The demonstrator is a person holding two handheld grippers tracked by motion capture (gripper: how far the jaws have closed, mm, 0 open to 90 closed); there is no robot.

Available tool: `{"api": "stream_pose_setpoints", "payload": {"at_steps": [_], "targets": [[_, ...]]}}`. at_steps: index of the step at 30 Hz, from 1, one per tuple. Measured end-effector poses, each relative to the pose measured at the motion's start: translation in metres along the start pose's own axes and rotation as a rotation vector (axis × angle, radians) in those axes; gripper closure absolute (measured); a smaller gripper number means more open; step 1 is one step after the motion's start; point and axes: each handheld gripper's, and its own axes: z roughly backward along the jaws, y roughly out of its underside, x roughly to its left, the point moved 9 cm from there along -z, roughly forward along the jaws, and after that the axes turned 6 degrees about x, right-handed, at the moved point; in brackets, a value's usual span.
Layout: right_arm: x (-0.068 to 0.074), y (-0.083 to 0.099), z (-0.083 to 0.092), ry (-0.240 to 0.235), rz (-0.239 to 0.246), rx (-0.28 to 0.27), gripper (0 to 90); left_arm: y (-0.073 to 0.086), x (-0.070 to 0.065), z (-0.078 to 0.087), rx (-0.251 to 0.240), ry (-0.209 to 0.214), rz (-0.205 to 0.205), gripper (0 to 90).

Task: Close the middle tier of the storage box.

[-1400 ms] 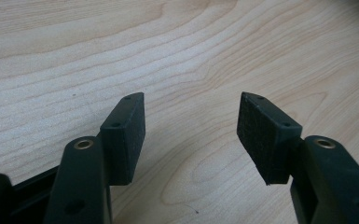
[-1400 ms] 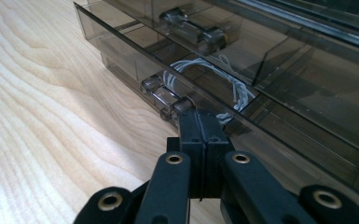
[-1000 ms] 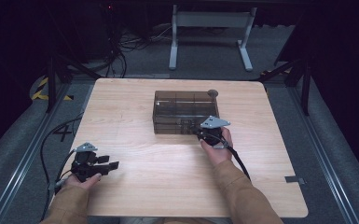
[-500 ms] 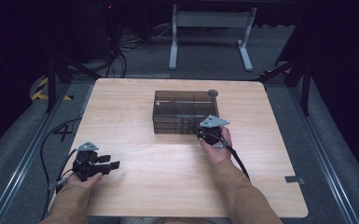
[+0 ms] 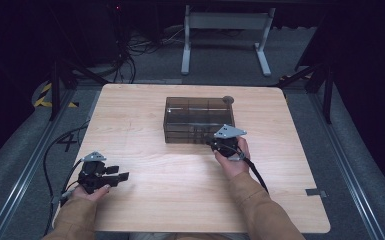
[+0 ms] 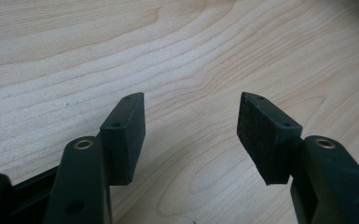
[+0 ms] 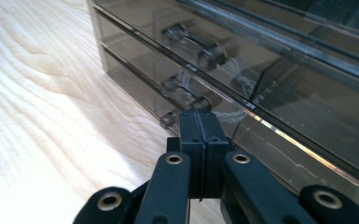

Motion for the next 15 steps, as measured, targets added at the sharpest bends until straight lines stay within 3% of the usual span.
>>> {"api": "stream_pose_setpoints", "payload": {"at_steps": [6, 15], "targets": [[0.006, -0.009, 0.024, -0.019, 0.020, -0.046, 86.8, -0.001, 0.000, -0.001, 0.000, 0.002, -0.001, 42.9], [0.004, -0.014, 0.062, -0.028, 0.015, -0.084, 76.9, -0.004, -0.002, -0.004, 0.009, 0.008, -0.013, 42.9]]}}
